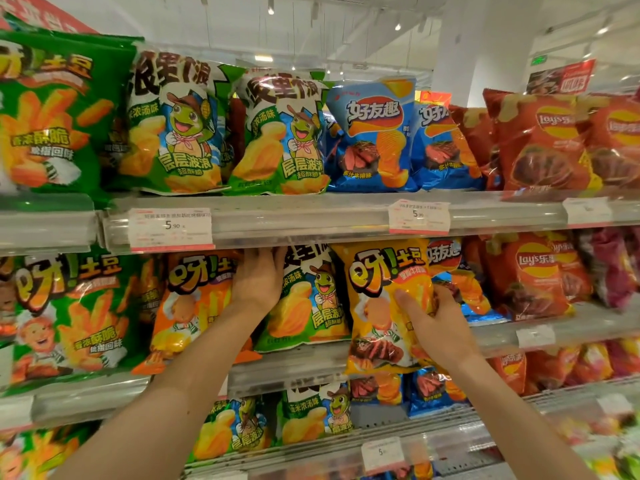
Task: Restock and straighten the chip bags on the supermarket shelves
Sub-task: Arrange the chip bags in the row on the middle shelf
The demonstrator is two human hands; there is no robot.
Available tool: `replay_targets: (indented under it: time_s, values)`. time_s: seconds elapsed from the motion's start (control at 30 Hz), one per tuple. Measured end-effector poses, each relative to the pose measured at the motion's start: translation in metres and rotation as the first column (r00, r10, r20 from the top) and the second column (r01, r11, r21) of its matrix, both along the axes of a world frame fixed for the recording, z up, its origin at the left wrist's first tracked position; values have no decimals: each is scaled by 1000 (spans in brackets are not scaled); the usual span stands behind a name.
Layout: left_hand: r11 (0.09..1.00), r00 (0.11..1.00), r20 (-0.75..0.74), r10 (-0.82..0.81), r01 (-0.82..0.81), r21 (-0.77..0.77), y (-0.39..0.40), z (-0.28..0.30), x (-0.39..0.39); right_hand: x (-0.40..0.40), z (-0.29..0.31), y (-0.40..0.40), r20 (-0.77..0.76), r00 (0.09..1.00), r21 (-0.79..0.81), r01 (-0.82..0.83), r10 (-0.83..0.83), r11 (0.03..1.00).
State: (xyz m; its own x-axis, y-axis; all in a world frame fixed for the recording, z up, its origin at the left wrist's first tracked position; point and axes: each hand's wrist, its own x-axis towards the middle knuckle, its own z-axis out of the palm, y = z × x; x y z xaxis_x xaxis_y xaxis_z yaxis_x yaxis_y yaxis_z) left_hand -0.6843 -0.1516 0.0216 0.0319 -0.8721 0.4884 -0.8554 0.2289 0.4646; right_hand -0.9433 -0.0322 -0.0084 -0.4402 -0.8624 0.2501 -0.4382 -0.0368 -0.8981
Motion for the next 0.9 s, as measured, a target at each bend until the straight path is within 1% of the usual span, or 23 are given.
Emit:
replay_targets:
  time_s: [0.07, 0.13, 0.2, 0.27, 0.37, 0.53, 0.73, 0.83, 0.9]
  values:
    - [994, 990, 142, -13, 28, -105, 13, -7, 3, -2, -2, -1, 6, 1000, -5, -9, 10, 1000]
    - [981, 968, 250, -31, 78, -180, 29, -14, 7, -4, -4, -2, 16, 999, -8, -31, 31, 999]
    - [966, 927, 369, -66, 152, -207, 43, -21, 9, -5, -4, -2, 27, 999, -16, -46, 47, 999]
    - [945, 854, 510, -99, 242, -222, 51, -33, 10, -5, -4, 0, 32, 998, -25, -46, 47, 999]
    - [934, 778, 614, -137, 308, -182, 53, -46, 2, -5, -4, 1, 34, 998, -45, -48, 49, 998]
    - [954, 734, 669, -116, 270, -131, 47, -62, -3, -3, -5, 5, 31, 998, -22, -55, 56, 998]
    - [972, 742, 659, -126, 224, -67, 48, -63, -7, 0, -3, 12, 77, 995, -3, -59, 59, 998]
    - [958, 774, 606, -184, 279, -66, 57, -55, -6, 0, -4, 15, 101, 992, 15, -72, 71, 997]
    - [927, 840, 473, -265, 358, -117, 71, -50, -9, 3, -4, 20, 120, 990, 1, -71, 70, 998]
